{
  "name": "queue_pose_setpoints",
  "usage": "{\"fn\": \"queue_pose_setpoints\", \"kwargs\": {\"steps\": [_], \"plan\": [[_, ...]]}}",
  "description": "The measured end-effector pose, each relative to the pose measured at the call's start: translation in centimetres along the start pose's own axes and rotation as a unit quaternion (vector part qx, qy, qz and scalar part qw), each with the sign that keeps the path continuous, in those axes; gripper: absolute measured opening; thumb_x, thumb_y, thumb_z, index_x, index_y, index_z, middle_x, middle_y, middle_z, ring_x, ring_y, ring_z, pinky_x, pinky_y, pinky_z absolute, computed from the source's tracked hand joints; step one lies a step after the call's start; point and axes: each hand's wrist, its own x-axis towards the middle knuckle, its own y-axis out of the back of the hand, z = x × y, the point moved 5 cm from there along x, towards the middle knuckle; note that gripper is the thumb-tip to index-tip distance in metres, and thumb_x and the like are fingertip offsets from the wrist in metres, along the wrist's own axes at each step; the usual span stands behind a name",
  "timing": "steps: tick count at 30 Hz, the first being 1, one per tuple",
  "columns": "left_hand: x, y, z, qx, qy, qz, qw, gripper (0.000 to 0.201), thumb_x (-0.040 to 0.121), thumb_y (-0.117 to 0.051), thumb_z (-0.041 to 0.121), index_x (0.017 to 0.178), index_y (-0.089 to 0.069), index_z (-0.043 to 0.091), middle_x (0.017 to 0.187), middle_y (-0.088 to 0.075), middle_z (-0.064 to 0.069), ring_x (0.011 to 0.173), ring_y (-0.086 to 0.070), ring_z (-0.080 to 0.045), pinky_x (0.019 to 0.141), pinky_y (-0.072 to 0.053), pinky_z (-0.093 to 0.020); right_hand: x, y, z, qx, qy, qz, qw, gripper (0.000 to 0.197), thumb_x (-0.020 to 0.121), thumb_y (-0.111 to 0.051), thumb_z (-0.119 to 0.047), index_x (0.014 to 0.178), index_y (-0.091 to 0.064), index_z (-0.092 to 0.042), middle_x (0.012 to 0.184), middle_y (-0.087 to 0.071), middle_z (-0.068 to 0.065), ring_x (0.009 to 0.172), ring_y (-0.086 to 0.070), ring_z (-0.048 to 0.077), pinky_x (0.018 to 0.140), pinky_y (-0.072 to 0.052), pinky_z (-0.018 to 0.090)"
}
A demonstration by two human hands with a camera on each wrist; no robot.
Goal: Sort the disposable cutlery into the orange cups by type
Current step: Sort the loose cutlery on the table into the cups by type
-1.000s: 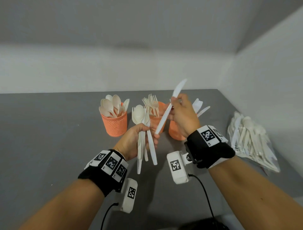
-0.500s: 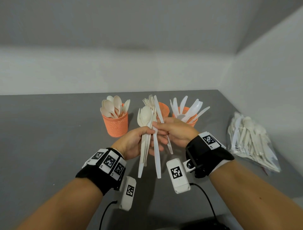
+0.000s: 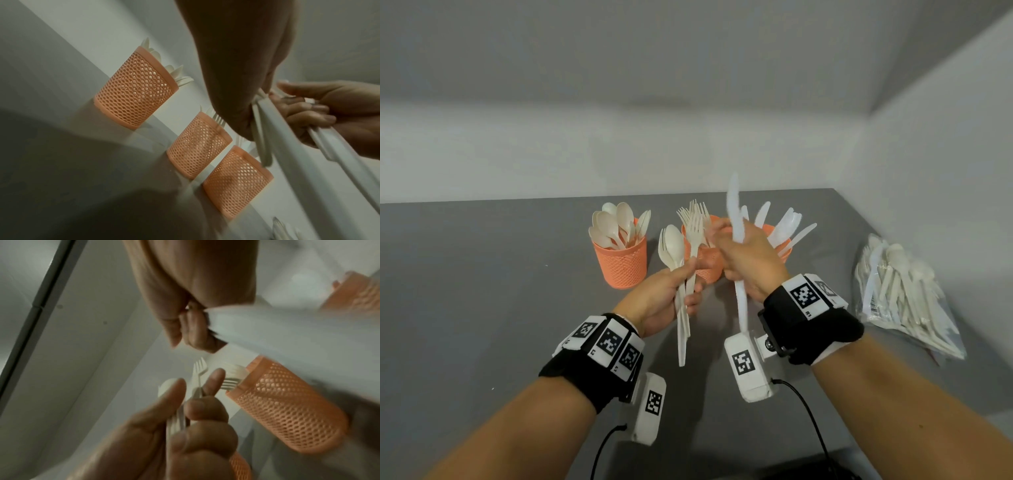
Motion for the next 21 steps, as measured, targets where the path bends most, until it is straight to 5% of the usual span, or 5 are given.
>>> {"fn": "queue_pose_setpoints", "kwargs": {"steps": [5, 10, 14, 17, 21], "plan": [[-0.1, -0.4, 0.5, -0.050, -0.001, -0.004, 0.999, 0.027, 0.093, -0.042, 0.033, 0.100, -0.065, 0.021, 0.062, -0.044, 0.003, 0.051, -0.036, -0.010, 0.050, -0.036, -0.022, -1.1, -1.9, 0.9, -0.216, -0.006, -0.082, 0.973, 0.015, 0.089, -0.057, -0.016, 0.075, -0.062, -0.015, 0.058, -0.054, -0.007, 0.048, -0.051, 0.001, 0.040, -0.032, 0.006], [-0.6, -0.5, 0.6, -0.056, -0.014, 0.010, 0.998, 0.026, 0.079, -0.048, 0.026, 0.078, -0.073, 0.021, 0.069, -0.048, 0.001, 0.057, -0.038, -0.011, 0.055, -0.037, -0.024, -1.4, -2.8, 1.0, -0.220, 0.007, -0.090, 0.971, 0.021, 0.087, -0.059, -0.012, 0.068, -0.061, -0.019, 0.055, -0.054, -0.009, 0.044, -0.052, -0.001, 0.038, -0.034, 0.004], [-0.7, -1.0, 0.7, -0.041, -0.024, 0.016, 0.999, 0.032, 0.094, -0.032, 0.020, 0.092, -0.064, 0.012, 0.065, -0.067, 0.001, 0.055, -0.062, -0.010, 0.049, -0.050, -0.023, -1.8, -3.1, 1.0, -0.213, 0.011, -0.096, 0.972, 0.010, 0.093, -0.049, -0.015, 0.094, -0.059, -0.017, 0.064, -0.056, -0.012, 0.055, -0.054, -0.002, 0.041, -0.035, 0.001], [-0.8, -1.2, 0.8, -0.021, -0.038, 0.014, 0.999, 0.034, 0.096, -0.030, 0.019, 0.104, -0.059, 0.006, 0.073, -0.070, -0.006, 0.065, -0.067, -0.015, 0.058, -0.055, -0.028, -2.0, -3.2, 1.3, -0.171, -0.021, -0.113, 0.978, 0.016, 0.096, -0.043, -0.016, 0.105, -0.056, -0.019, 0.053, -0.051, -0.015, 0.043, -0.050, -0.004, 0.041, -0.037, 0.008], [-0.6, -0.8, 0.7, -0.014, -0.046, 0.026, 0.998, 0.039, 0.097, -0.028, 0.021, 0.113, -0.058, 0.003, 0.091, -0.070, -0.013, 0.080, -0.069, -0.021, 0.066, -0.057, -0.032, -2.5, -3.1, 1.4, -0.151, -0.002, -0.135, 0.979, 0.024, 0.096, -0.045, -0.014, 0.116, -0.058, -0.011, 0.086, -0.065, -0.006, 0.076, -0.060, 0.001, 0.070, -0.049, 0.018]]}}
